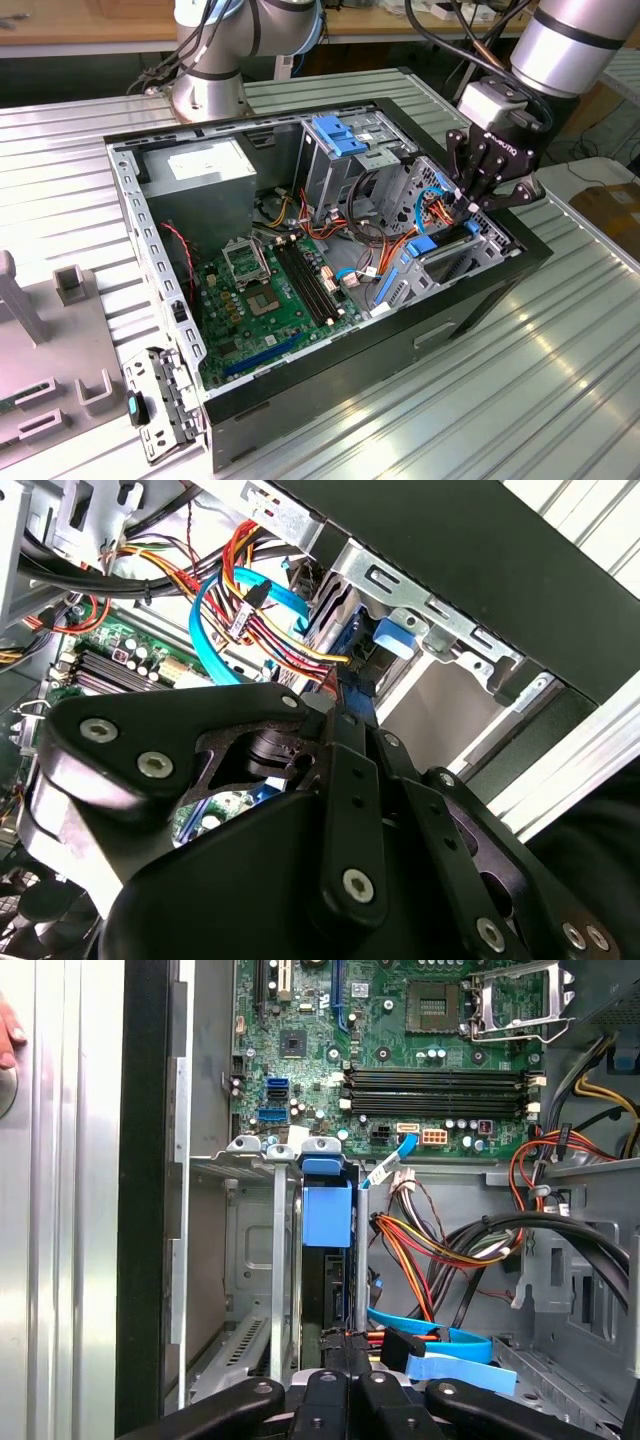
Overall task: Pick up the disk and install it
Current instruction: 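Insert the second disk wire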
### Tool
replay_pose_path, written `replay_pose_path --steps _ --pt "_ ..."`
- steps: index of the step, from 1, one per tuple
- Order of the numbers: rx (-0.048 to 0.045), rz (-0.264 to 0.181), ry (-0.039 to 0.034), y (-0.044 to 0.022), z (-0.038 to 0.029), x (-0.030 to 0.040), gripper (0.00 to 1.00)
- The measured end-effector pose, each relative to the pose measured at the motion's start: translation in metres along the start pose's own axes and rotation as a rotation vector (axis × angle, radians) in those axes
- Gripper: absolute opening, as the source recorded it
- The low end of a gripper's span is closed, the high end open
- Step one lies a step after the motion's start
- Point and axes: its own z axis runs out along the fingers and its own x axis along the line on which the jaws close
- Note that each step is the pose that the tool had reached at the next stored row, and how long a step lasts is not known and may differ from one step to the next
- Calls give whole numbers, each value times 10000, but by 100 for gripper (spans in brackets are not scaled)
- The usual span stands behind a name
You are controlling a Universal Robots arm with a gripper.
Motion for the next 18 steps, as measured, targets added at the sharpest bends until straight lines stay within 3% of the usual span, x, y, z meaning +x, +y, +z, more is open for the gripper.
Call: replay_pose_path --steps 9,11,12,13,15,17,18 --pt "0 0 0 -1 -5 0 11" --pt "-55 -4 3 -4 -16 1 11" --pt "-119 -6 -1 -3 -35 1 11" --pt "-214 -10 -4 -1 -109 5 11" --pt "-303 -14 -5 1 -245 11 11" --pt "-364 -16 -9 2 -315 -7 11" --pt "-381 -17 0 1 -331 -49 11"
